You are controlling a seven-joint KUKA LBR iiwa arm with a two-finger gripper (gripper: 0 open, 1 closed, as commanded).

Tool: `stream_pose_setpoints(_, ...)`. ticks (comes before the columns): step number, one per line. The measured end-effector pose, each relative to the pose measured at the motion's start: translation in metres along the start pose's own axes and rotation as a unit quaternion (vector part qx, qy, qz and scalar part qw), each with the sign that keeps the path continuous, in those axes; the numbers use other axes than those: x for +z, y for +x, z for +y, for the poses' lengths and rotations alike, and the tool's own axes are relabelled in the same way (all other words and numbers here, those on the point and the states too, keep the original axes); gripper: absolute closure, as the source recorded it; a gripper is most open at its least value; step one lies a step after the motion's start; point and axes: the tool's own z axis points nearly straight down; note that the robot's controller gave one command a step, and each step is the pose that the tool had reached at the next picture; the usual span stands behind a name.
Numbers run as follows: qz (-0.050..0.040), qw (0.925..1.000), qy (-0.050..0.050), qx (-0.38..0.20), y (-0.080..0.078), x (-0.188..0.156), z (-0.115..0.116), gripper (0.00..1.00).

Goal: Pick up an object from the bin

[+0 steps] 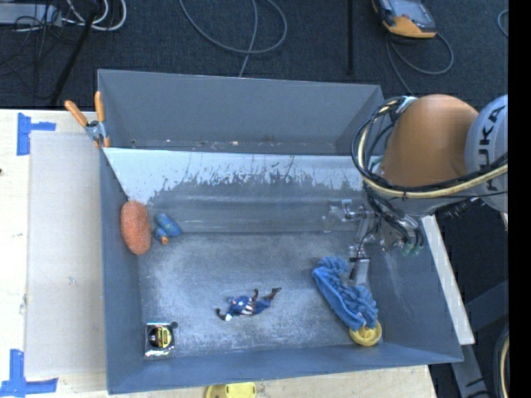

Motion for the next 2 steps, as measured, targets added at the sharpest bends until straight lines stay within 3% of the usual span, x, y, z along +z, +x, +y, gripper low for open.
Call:
stream_pose_setpoints(1, -0.0005, 0.9998, 0.0, -0.022, -0.009, 0.057, -0.021, 0.0)
stream_pose_setpoints(2, 0.0029, 0.9997, -0.001, 0.022, 0.007, 0.09, -0.028, 0.0)
